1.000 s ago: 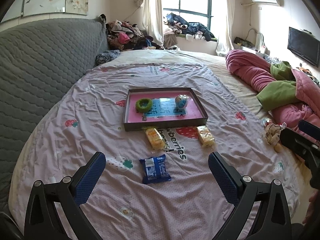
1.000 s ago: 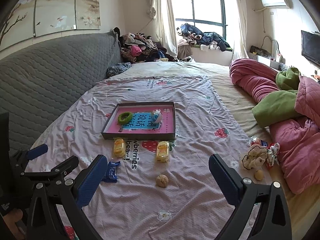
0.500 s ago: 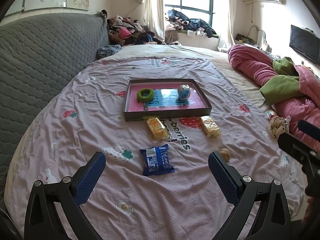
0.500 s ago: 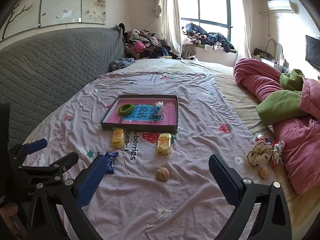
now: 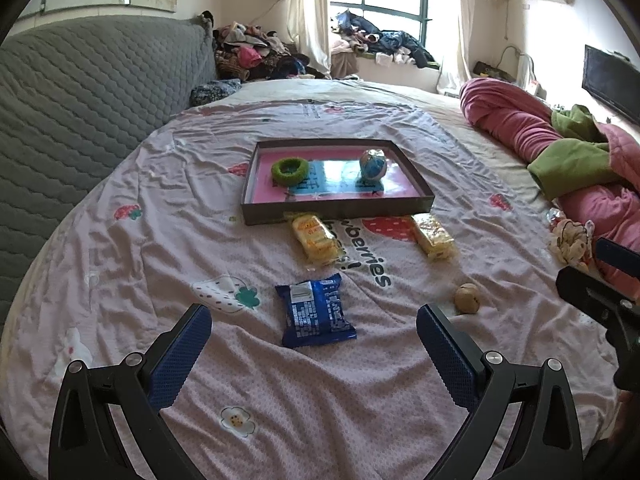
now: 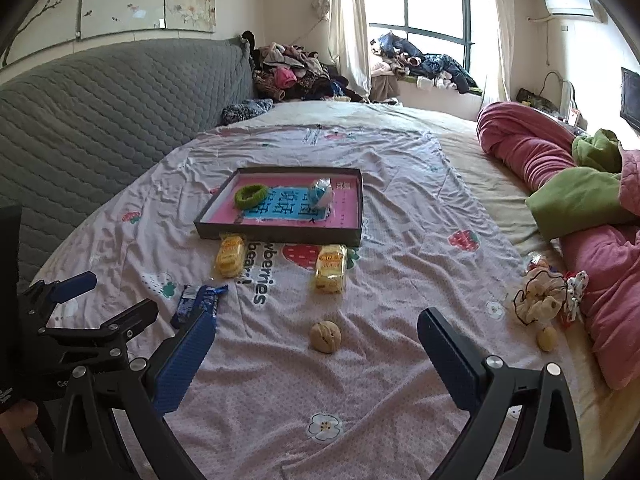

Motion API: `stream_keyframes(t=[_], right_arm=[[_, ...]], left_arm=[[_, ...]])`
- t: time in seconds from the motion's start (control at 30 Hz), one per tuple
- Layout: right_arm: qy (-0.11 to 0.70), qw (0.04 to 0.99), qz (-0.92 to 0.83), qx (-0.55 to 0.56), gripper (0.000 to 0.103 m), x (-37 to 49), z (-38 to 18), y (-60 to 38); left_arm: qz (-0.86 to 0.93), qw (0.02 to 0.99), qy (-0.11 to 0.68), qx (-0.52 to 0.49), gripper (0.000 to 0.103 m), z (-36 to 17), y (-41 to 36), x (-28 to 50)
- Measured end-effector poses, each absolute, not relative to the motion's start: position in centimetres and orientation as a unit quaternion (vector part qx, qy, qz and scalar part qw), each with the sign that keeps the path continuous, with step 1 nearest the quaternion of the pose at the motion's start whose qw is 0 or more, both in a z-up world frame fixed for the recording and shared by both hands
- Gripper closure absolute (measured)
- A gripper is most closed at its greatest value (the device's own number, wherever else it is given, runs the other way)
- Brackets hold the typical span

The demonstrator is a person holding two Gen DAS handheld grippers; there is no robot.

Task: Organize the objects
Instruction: 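Move the left tool toward the blue packet while the right tool approaches the bread roll, then grasp the blue snack packet with the left tool while the right tool grasps the bread roll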

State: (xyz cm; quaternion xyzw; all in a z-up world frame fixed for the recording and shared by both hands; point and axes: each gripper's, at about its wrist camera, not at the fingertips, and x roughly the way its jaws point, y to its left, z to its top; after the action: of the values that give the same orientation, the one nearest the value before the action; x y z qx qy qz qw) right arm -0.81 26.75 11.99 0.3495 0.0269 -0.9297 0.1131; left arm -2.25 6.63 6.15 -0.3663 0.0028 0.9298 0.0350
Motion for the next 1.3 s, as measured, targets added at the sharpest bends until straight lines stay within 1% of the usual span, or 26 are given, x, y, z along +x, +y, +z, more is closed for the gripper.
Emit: stream_keyframes(t=[0.53, 0.9, 1.07, 1.23, 1.3], right_arm=[[0.055, 0.113, -0.912, 0.391, 0.001, -3.5, 6.3, 25.4], [0.067, 0.114, -0.904, 0.405, 0.001, -4.6, 3.9, 24.2], [0.056, 0.111, -0.903, 0.411, 0.001, -5.4, 3.0, 24.3], [0.046, 0.109, -0.901, 0.418, 0.004, -6.0, 2.2, 24.5], [0.045, 0.106, -0.9, 0.421, 0.007, -6.2, 2.0, 24.5]], left_arm=[[0.917, 0.038, -0.004, -0.398, 0.001, 1.0, 6.0, -5.0], [0.912, 0.037, -0.008, -0.409, 0.001, -0.9, 6.0, -6.4], [0.909, 0.038, -0.016, -0.415, 0.001, -1.6, 5.8, -7.2], [0.907, 0.042, -0.024, -0.418, 0.001, -2.1, 5.9, -7.8], [0.907, 0.044, -0.025, -0.418, 0.001, -2.4, 6.0, -8.1]])
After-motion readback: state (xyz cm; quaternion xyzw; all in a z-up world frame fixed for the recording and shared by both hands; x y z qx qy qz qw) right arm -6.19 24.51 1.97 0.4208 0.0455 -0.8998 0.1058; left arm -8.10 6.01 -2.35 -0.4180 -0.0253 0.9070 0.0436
